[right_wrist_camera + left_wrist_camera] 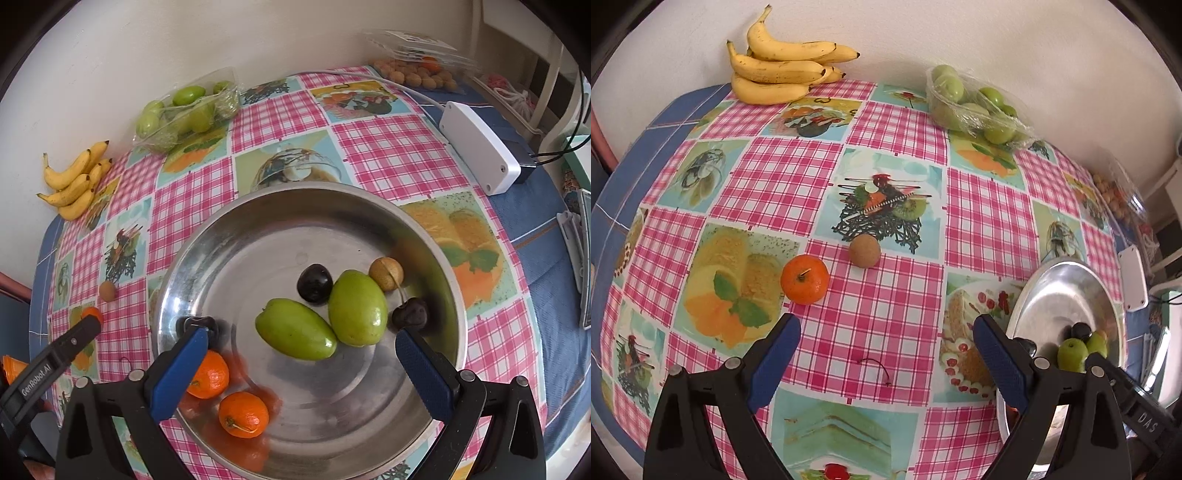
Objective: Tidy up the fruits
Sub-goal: 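Move both tools back from the bowl toward the remaining fruit, then reach the right tool around a brown kiwi while the left tool reaches the last tangerine, then grasp the brown kiwi with the right tool while the left tool grasps the tangerine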
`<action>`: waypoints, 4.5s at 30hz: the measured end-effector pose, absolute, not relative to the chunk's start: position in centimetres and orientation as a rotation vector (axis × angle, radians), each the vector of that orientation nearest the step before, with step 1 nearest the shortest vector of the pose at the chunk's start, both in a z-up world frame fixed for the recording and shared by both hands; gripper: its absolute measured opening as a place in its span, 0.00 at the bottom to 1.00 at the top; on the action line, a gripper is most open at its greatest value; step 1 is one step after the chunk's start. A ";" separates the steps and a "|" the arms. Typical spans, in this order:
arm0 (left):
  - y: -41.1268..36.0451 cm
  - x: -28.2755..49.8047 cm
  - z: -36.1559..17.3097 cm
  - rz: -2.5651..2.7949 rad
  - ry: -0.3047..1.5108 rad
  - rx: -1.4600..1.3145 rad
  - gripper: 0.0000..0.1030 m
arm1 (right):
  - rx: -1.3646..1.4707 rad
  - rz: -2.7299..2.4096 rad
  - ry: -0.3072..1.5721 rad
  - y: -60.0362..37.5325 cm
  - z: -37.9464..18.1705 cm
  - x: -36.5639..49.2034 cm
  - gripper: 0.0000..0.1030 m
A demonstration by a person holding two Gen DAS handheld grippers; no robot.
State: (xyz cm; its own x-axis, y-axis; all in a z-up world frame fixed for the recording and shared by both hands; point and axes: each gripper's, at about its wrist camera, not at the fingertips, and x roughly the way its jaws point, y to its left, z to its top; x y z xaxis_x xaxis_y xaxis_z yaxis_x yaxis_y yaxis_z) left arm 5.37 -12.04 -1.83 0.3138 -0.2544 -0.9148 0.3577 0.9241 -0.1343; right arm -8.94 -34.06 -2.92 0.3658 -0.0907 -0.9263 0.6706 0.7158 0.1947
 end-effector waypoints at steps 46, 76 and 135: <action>-2.5 11.9 -2.0 -0.205 1.185 -0.064 0.92 | 0.406 -0.245 1.092 -23.3 -2.3 0.4 1.00; -1.4 15.1 -4.6 -0.211 1.267 -0.183 0.83 | 0.382 -0.121 1.099 -19.4 -5.8 9.6 0.67; -6.1 12.9 -5.8 -0.402 1.350 -0.155 0.37 | 0.462 -0.198 1.076 -20.9 -2.7 1.8 0.26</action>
